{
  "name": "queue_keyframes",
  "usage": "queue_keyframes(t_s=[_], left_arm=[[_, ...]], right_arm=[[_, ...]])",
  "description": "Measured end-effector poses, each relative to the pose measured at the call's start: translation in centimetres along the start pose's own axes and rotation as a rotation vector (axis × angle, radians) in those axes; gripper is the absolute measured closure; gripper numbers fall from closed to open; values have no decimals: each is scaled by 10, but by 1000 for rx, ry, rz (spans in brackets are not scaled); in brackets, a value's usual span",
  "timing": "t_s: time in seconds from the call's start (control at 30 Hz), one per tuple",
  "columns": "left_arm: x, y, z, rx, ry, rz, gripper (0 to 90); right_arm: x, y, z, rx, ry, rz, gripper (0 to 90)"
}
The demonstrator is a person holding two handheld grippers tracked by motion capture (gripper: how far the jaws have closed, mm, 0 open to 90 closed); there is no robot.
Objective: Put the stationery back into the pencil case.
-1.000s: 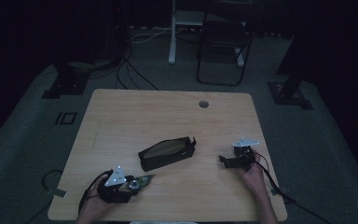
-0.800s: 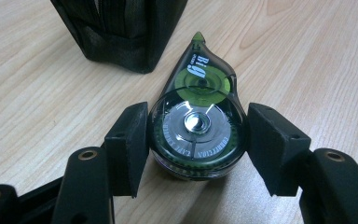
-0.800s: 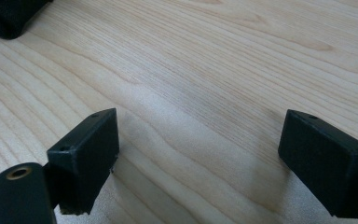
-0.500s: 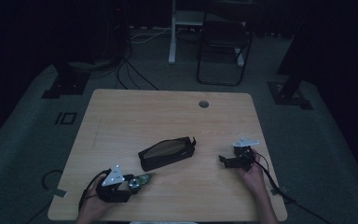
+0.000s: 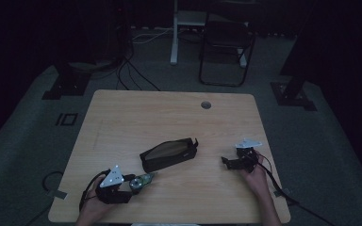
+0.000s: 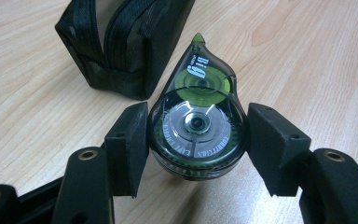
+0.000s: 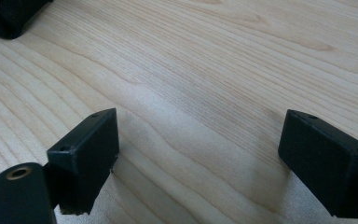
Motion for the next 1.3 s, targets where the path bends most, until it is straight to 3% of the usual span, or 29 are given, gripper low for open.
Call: queue_keyframes(t_s=[1.3], left_arm=[[1,14,-28,-71,5,13,415]], right_arm=[[0,0,0,0,0,-1,121]])
Point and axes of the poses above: each handheld gripper's, and its own axes: z roughly forward along the jaws, y roughly out of its top, x roughly to its left, the point moved 7 cm from there along z, roughly forward along the jaws, and after that the axes turned 12 degrees about x, right-handed, at the moved point
